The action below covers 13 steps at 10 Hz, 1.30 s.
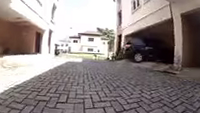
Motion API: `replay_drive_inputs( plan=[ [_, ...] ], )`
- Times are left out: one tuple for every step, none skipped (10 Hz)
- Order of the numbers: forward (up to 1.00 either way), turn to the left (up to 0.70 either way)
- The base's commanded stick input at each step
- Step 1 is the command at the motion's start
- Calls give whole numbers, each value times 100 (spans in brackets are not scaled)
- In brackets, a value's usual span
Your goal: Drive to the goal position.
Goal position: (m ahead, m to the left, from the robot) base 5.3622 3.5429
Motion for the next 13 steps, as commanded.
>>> replay_drive_inputs(
  plan=[
    [50, 0],
    [50, 0],
    [50, 0],
    [50, 0],
    [50, 0],
    [50, 0],
    [50, 0],
    [50, 0],
    [50, 0],
    [50, 0],
    [50, 0],
    [50, 0],
    [50, 0]
  ],
)
